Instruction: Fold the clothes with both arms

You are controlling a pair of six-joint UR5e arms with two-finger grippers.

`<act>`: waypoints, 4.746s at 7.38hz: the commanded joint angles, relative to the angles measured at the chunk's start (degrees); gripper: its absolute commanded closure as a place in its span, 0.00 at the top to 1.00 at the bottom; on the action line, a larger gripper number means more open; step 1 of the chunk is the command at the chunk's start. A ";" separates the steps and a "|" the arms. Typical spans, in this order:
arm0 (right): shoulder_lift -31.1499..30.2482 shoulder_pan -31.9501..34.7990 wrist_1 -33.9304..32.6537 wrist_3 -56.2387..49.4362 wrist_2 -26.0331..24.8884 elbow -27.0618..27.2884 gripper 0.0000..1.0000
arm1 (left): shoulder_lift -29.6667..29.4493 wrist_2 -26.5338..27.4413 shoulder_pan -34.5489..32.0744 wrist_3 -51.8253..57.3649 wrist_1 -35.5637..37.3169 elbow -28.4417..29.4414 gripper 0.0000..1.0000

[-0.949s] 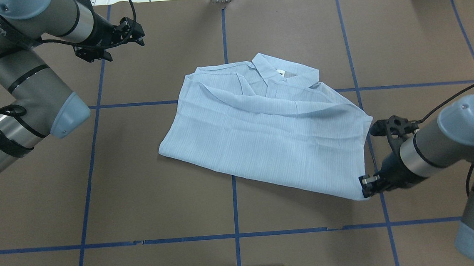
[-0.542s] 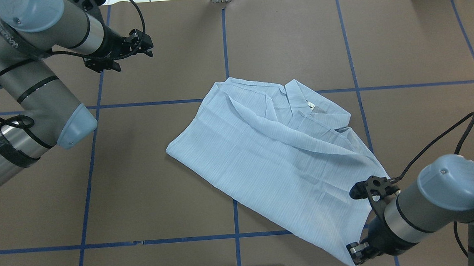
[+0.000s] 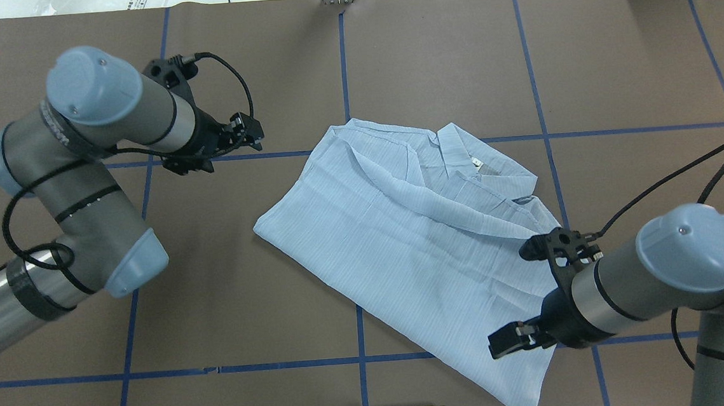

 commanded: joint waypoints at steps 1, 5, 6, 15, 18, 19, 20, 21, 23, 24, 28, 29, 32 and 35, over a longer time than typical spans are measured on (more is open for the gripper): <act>3.85 3.65 -0.06 0.01 -7.38 -0.89 1.00 | -0.27 6.17 8.49 -7.95 1.98 0.44 0.98; 5.18 5.32 0.02 -0.07 -7.43 -0.89 1.00 | -0.10 7.87 10.55 -9.21 1.99 2.12 0.86; 5.18 5.67 0.02 -0.08 -7.17 -0.89 1.00 | -0.01 7.87 10.55 -9.21 2.07 2.12 0.82; 5.09 7.34 -0.07 -0.08 -7.07 -1.15 1.00 | -1.24 7.25 8.81 -9.12 2.77 2.38 0.00; 5.18 8.21 0.20 -0.08 -7.25 -1.15 1.00 | -11.39 7.43 -0.76 -5.20 1.73 15.68 0.00; 5.18 8.74 0.29 -0.08 -7.25 -1.15 1.00 | -14.92 7.52 -3.40 -1.95 -2.63 23.13 0.00; 5.27 8.92 0.29 -0.08 -7.60 -1.24 1.00 | -17.21 7.69 -4.47 -1.48 -12.85 32.17 0.00; 5.27 9.01 0.29 -0.08 -7.95 -1.50 1.00 | -19.50 11.17 -4.57 -1.48 -22.61 39.31 0.00; 6.84 9.80 0.29 -0.25 -8.22 -2.90 1.00 | -23.03 13.93 -4.48 -1.56 -31.47 46.32 0.00; 7.20 9.80 0.29 -0.25 -8.22 -3.26 1.00 | -24.78 13.93 -4.39 -1.65 -31.67 47.98 0.00; 7.99 10.06 -0.15 -1.13 -10.14 -5.97 1.00 | -26.20 15.61 -4.21 2.54 -35.63 50.99 1.00; 10.86 10.41 -0.68 -2.09 -10.32 -9.47 1.00 | -26.03 15.26 -4.65 3.52 -35.46 50.20 1.00; 18.50 10.42 -4.27 -10.26 -12.61 -18.69 1.00 | -16.66 5.87 -7.64 7.83 -25.13 32.86 1.00; 23.99 7.97 -4.55 -20.67 -18.47 -27.68 1.00 | -11.35 4.97 -7.82 8.19 -20.87 23.21 1.00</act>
